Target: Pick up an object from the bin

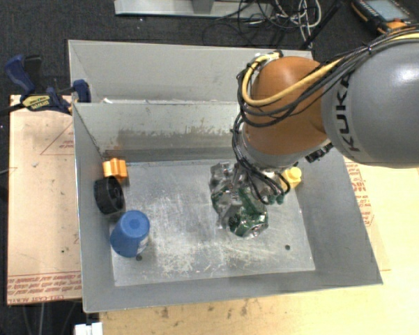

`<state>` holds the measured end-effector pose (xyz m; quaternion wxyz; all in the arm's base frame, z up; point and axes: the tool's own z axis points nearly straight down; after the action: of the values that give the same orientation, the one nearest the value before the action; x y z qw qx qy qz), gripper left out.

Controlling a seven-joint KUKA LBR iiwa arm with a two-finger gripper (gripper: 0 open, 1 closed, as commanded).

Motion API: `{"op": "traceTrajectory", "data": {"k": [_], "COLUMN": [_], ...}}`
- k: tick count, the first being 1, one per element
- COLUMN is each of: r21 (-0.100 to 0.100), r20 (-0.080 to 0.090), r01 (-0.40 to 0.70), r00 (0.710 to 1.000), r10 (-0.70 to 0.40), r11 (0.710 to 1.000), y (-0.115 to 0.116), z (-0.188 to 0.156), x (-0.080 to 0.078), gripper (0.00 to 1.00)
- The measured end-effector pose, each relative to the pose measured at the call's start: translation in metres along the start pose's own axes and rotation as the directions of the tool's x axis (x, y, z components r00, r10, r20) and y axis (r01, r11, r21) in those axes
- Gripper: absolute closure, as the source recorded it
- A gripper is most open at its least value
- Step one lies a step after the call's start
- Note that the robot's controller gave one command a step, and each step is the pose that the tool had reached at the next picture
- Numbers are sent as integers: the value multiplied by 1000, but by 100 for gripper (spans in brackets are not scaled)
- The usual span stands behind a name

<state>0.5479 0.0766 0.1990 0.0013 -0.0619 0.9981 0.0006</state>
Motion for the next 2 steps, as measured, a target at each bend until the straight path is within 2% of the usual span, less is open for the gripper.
{"op": "traceTrajectory", "data": {"k": [1, 2], "r21": [0, 0], "r20": [0, -7], "r01": [0, 9], "r00": [1000, 1000], "r10": [0, -9], "r11": [1000, 1000], "y": [0, 5], "z": [0, -47], "x": [0, -1], "gripper": [100, 100]}}
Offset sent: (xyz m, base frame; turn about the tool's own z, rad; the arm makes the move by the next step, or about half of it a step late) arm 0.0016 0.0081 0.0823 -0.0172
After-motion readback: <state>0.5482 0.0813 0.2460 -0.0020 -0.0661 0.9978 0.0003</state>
